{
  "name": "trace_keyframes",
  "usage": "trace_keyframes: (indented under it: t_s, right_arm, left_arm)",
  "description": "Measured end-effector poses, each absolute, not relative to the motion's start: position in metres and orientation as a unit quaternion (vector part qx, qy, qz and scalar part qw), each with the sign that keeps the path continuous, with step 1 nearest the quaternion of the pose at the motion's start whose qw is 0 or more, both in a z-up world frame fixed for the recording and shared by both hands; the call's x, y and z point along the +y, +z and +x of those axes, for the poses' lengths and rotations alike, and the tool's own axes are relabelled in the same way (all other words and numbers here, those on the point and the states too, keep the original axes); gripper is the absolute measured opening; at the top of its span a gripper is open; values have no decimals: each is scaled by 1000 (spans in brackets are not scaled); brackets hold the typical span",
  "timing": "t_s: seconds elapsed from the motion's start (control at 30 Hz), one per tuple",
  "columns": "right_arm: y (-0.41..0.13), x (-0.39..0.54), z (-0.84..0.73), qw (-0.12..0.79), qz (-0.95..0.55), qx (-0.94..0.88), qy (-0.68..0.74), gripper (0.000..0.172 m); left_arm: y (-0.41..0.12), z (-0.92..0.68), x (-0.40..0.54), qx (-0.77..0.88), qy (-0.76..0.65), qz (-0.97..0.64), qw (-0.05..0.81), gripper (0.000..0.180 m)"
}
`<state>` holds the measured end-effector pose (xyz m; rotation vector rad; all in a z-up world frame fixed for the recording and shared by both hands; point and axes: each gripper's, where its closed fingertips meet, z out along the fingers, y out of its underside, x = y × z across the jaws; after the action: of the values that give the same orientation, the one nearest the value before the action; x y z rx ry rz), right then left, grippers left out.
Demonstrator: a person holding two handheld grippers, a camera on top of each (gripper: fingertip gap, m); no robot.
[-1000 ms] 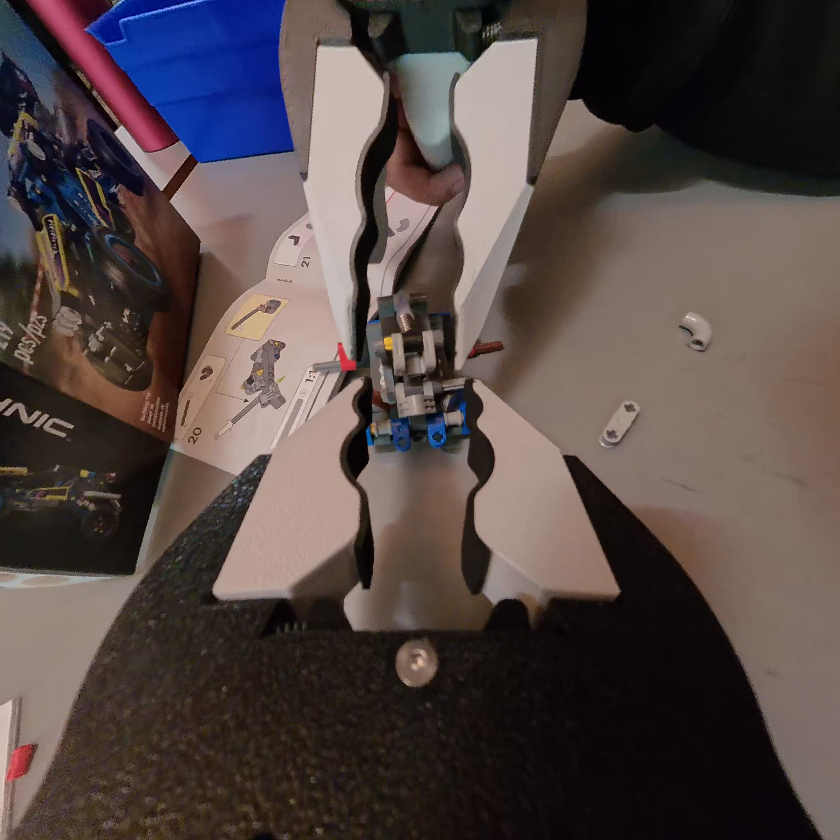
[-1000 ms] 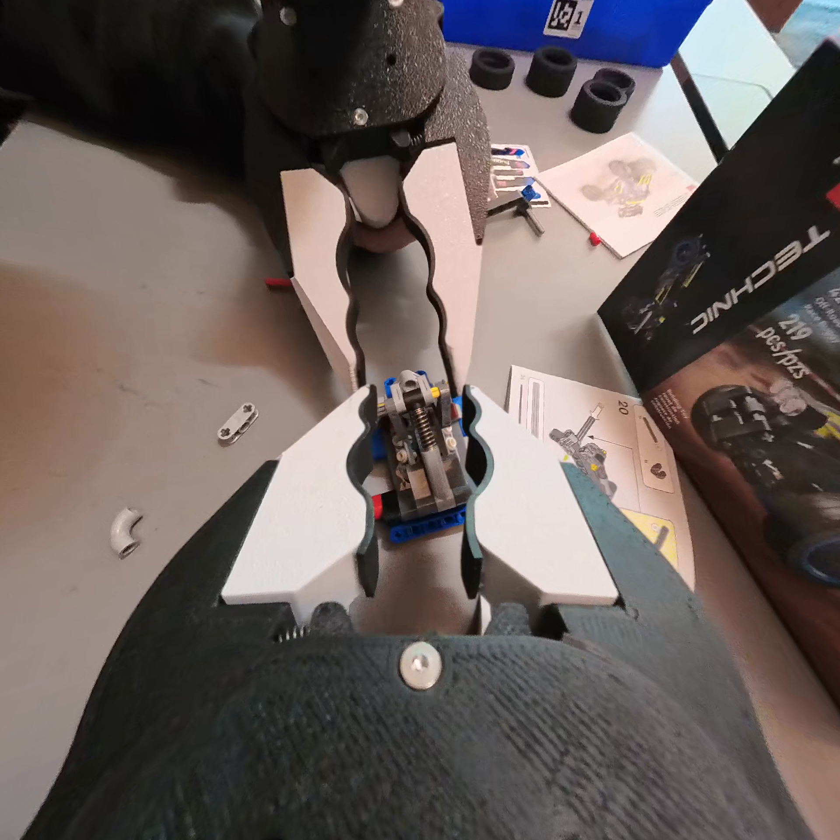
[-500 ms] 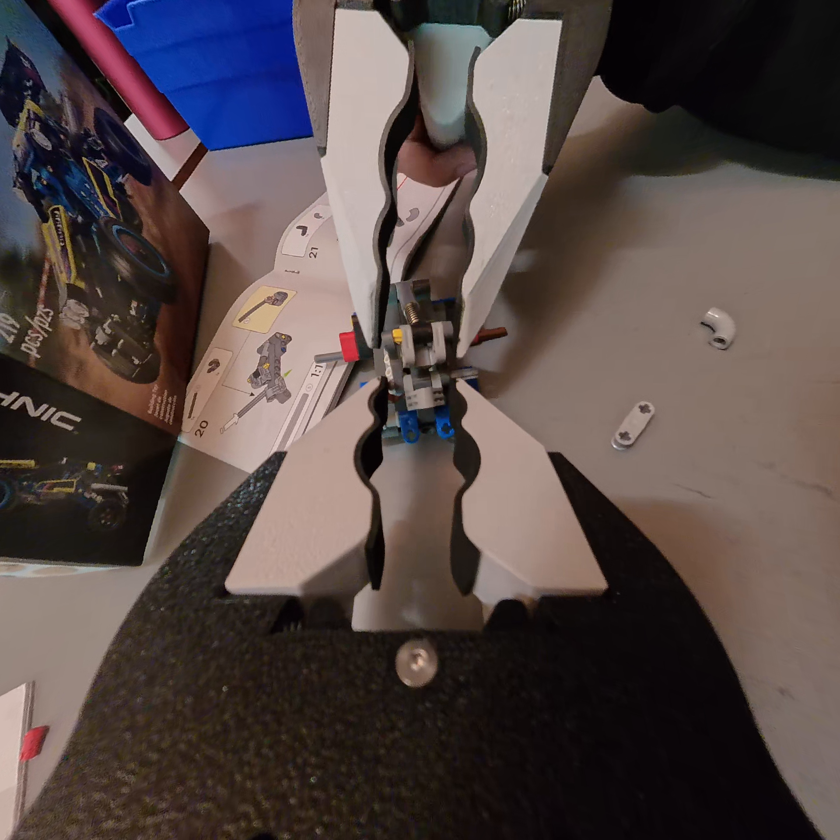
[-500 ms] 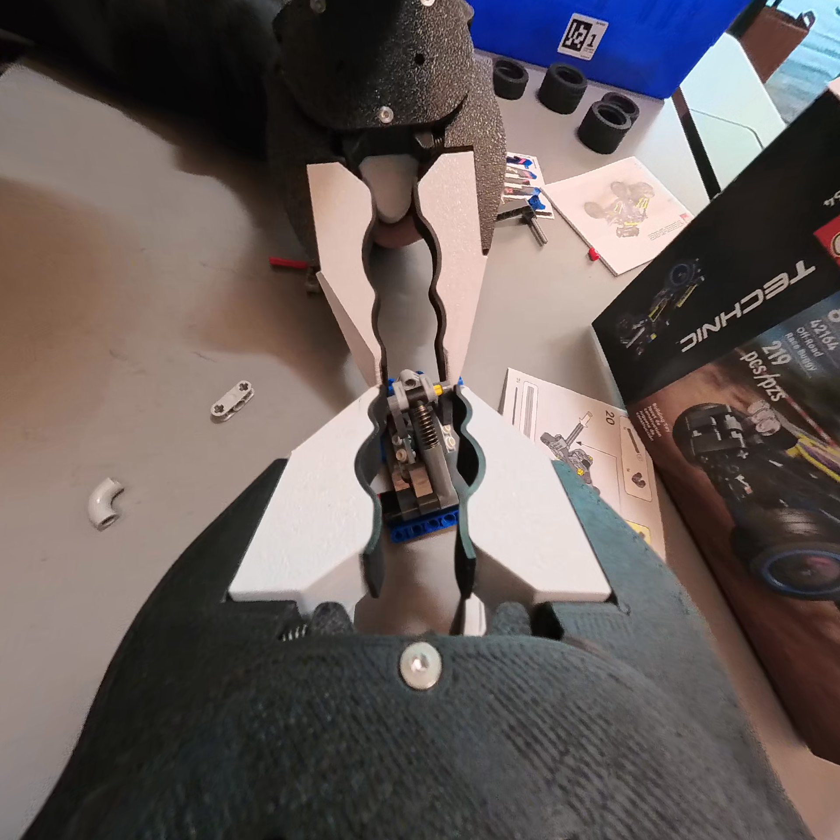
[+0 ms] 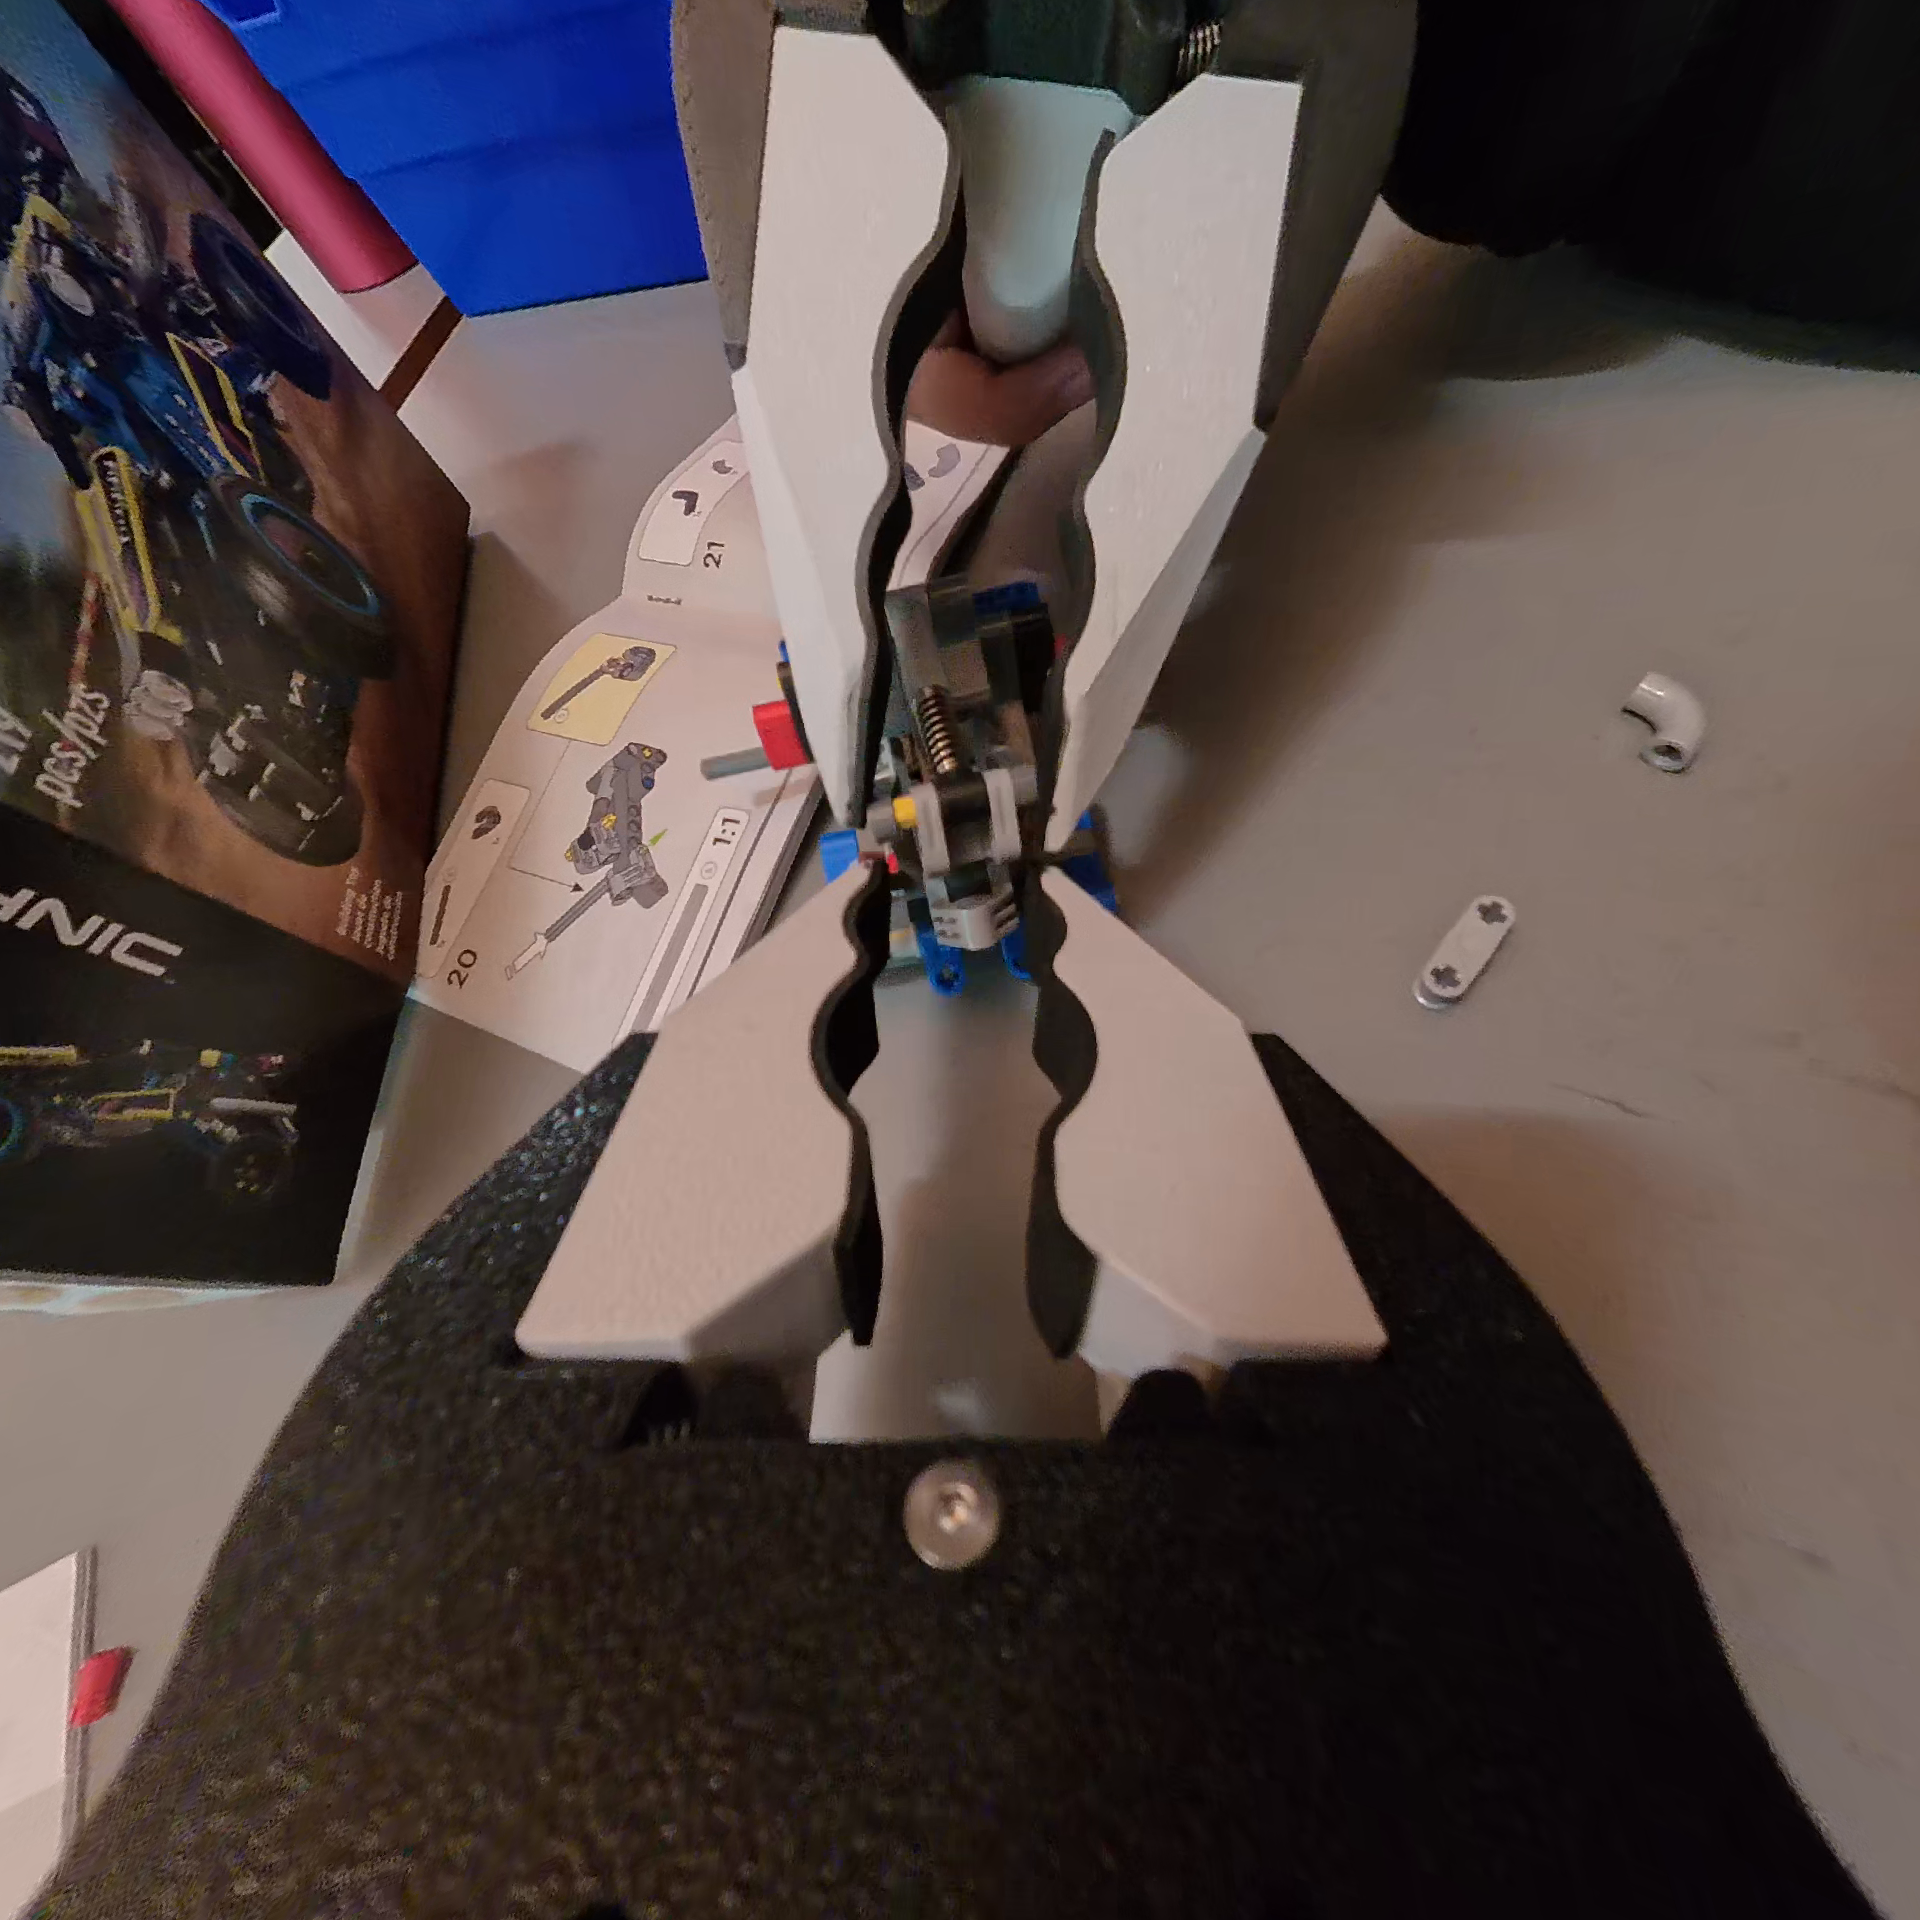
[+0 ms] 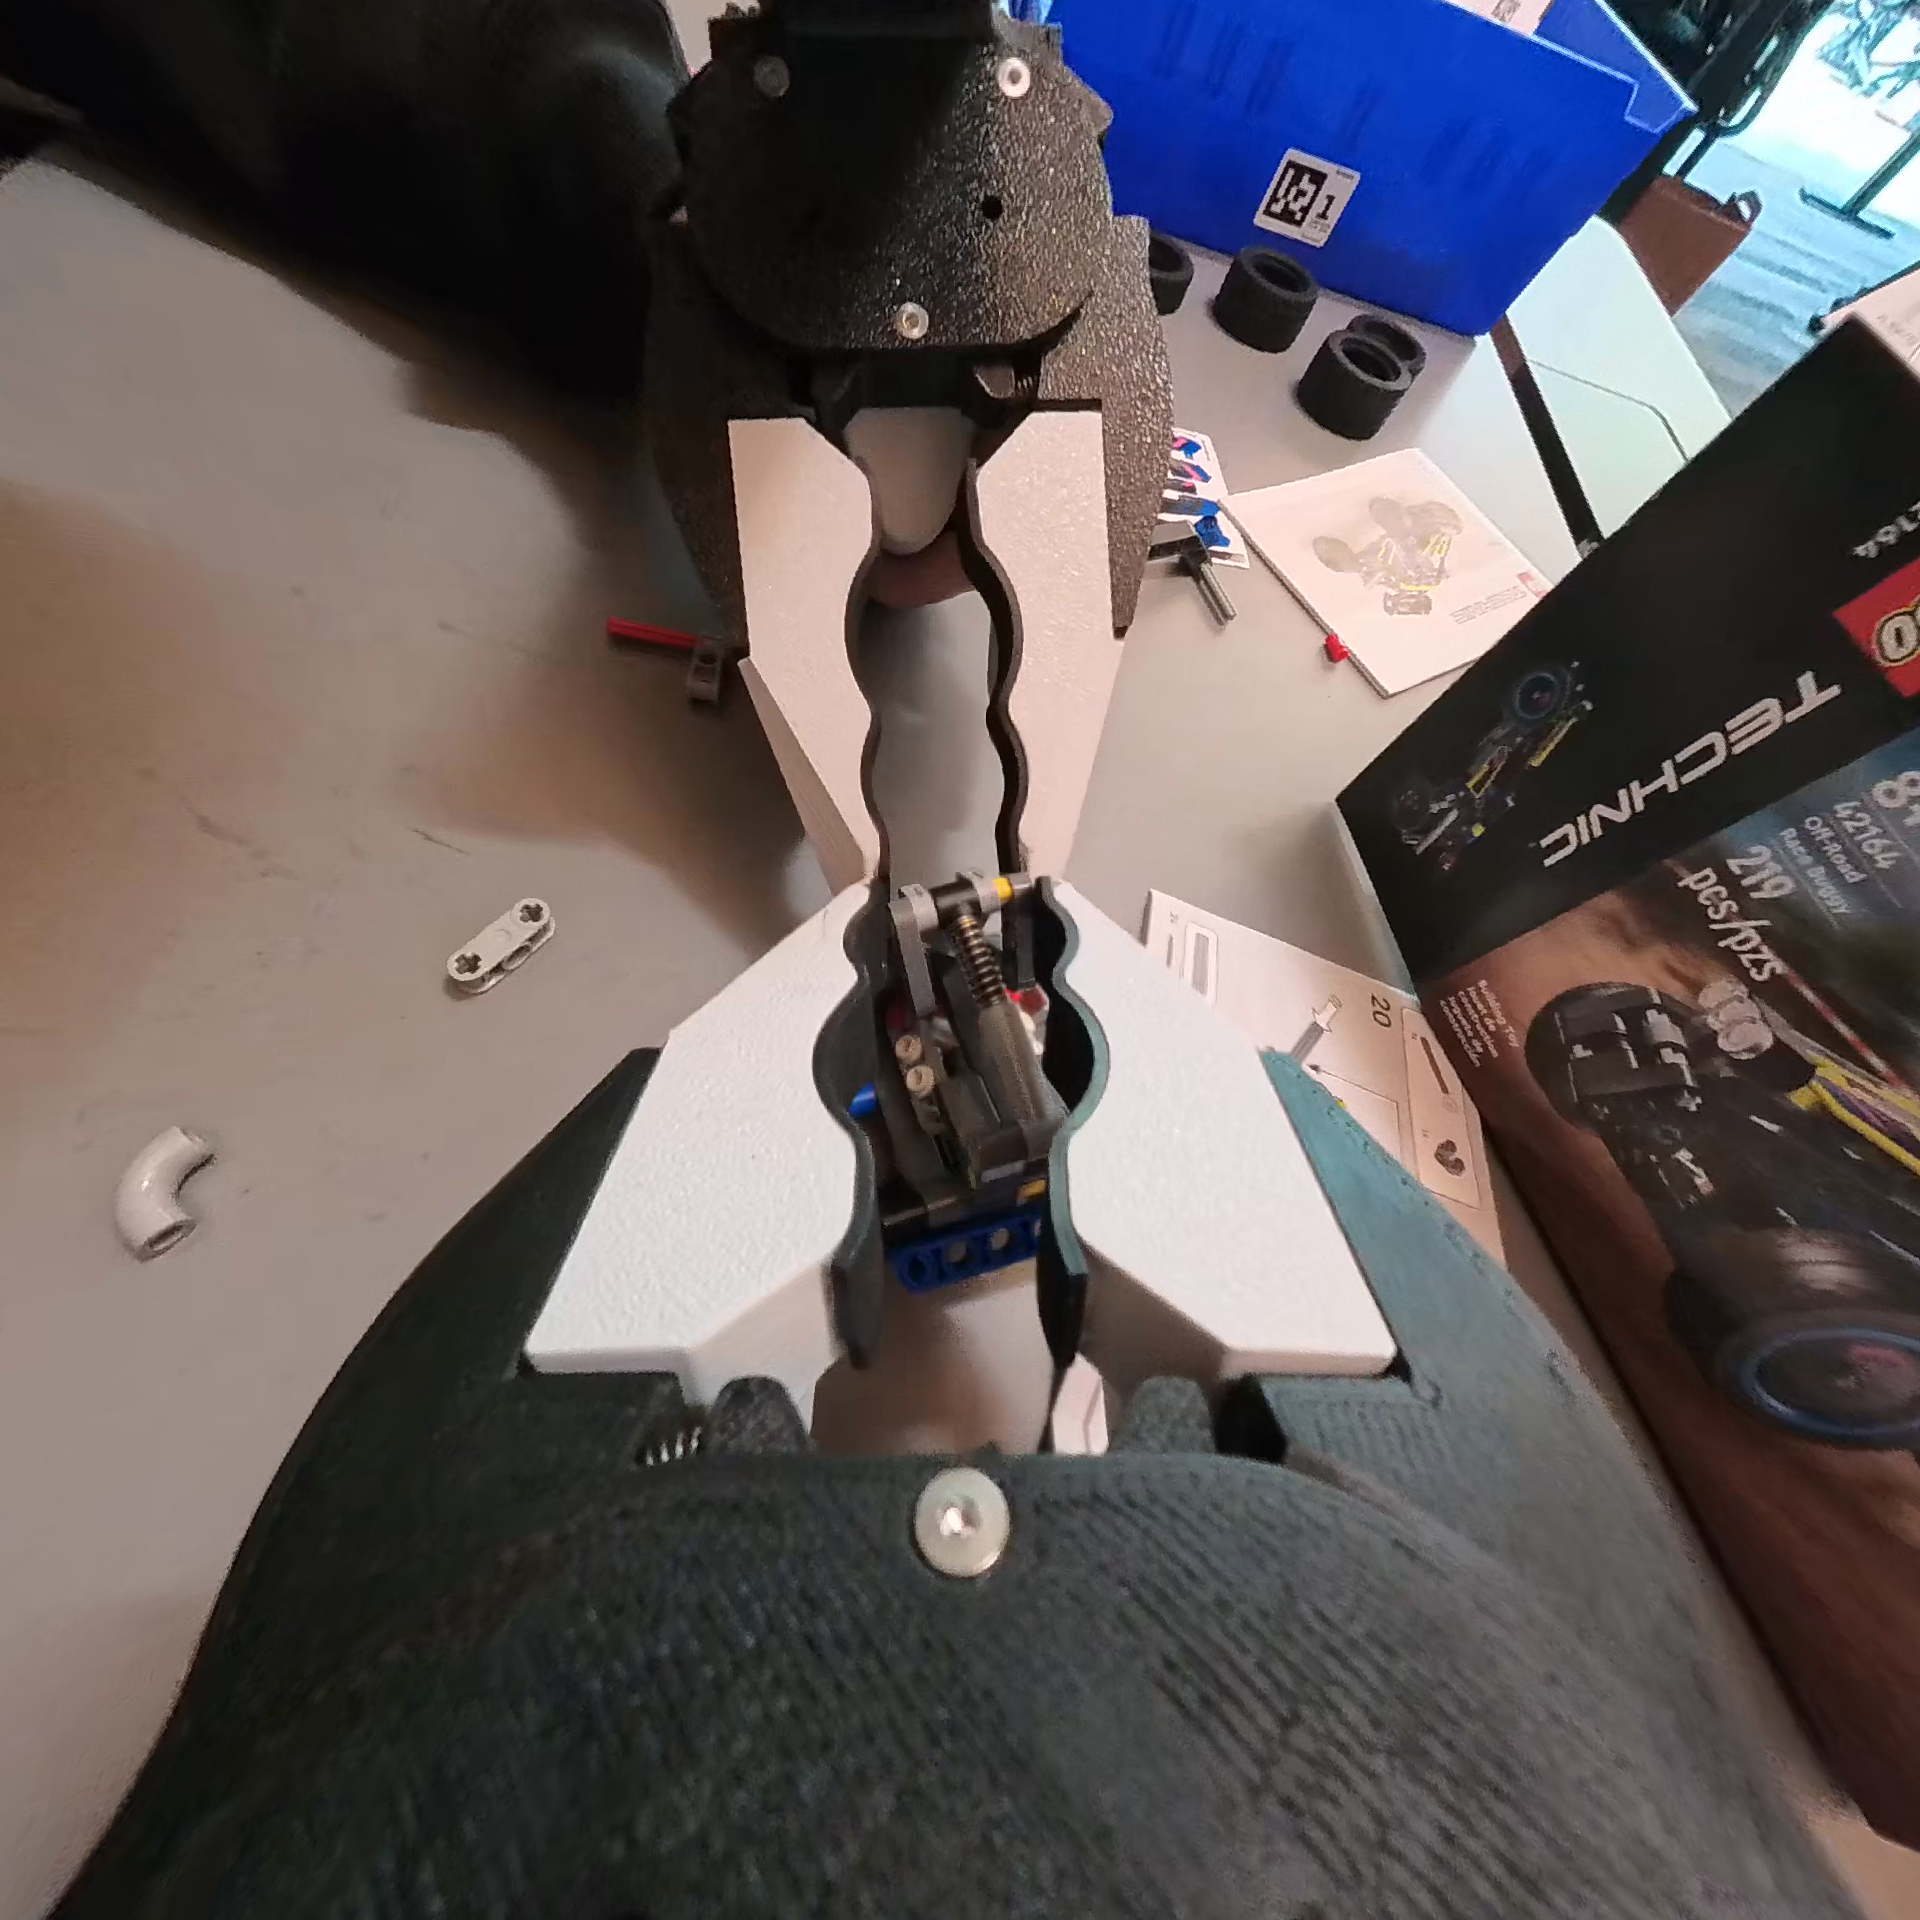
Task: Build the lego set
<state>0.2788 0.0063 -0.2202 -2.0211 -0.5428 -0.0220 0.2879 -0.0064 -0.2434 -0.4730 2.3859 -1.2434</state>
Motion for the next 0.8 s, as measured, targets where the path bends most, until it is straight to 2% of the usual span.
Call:
trace_keyframes:
  t_s: [0.47, 0.53, 0.63, 0.8]
  right_arm:
    - [-218, 2, 285, 518, -835, -186, 14, 25]
    - [-218, 0, 290, 522, -834, -179, -18, 31]
    - [-219, -9, 286, 518, -821, -225, -86, 16]
    - [-218, -11, 285, 522, -789, -262, -190, 25]
  left_arm:
    - [-240, 289, -3, 849, -459, -171, 198, 22]
    - [-240, 289, -2, 850, -457, -173, 196, 22]
    - [-240, 285, -2, 855, -452, -171, 185, 22]
    - [-228, 281, -1, 854, -465, -165, 167, 26]
